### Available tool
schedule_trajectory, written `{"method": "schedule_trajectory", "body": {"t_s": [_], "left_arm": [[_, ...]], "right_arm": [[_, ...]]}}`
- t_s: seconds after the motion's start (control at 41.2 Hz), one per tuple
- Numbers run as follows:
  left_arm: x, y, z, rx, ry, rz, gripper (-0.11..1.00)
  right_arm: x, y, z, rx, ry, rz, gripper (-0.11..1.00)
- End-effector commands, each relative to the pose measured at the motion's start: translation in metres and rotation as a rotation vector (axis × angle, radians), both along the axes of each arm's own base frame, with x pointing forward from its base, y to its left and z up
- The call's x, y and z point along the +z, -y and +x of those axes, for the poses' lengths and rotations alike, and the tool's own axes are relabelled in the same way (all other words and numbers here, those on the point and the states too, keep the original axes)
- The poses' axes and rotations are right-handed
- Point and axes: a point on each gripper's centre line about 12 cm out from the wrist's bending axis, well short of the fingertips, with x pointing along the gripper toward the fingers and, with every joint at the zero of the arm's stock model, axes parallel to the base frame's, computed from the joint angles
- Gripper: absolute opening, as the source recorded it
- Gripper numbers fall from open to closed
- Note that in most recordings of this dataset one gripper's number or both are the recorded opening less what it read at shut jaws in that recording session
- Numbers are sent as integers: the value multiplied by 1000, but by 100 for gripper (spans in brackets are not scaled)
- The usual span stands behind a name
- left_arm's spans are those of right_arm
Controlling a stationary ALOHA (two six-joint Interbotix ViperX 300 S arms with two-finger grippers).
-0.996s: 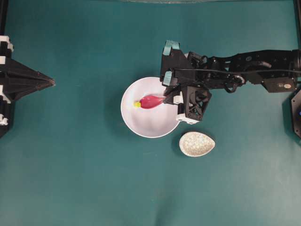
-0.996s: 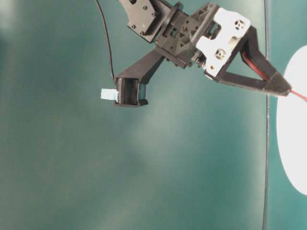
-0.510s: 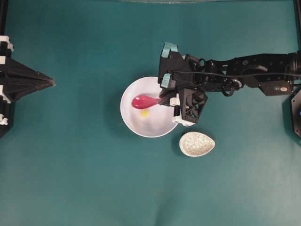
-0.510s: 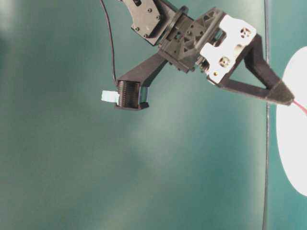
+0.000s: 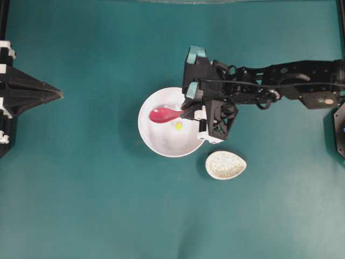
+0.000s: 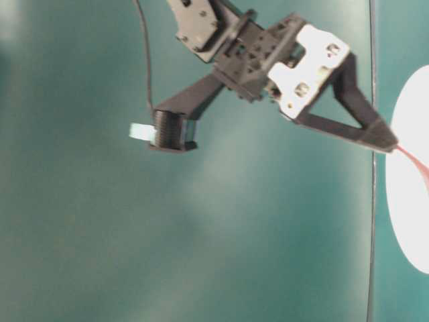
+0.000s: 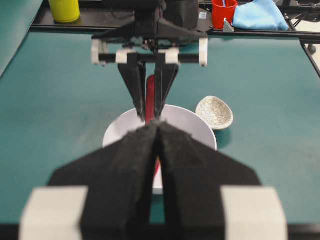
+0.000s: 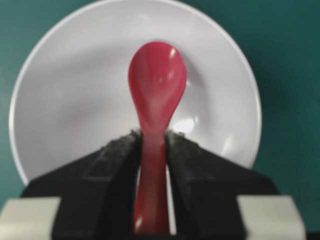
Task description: Scoop the yellow hexagonal prism block from the bowl with a spoon using the right arm.
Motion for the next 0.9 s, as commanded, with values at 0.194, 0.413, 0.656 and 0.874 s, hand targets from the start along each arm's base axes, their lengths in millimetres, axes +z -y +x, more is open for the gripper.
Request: {"method": "schedule_trajectory", "body": {"t_s": [0.194, 0.413, 0.656, 0.874], "left_arm": [[10, -1, 2, 3, 27, 4, 1], [11, -1, 2, 3, 31, 4, 1], [11, -1, 2, 3, 31, 4, 1], [12, -1, 2, 3, 38, 5, 1]], "right_arm": [[54, -9, -20, 48, 22, 26, 25], [57, -15, -34, 51, -86, 103, 25], [54, -15, -26, 18, -192, 175, 25], [53, -14, -12, 19, -308, 201, 25]]}}
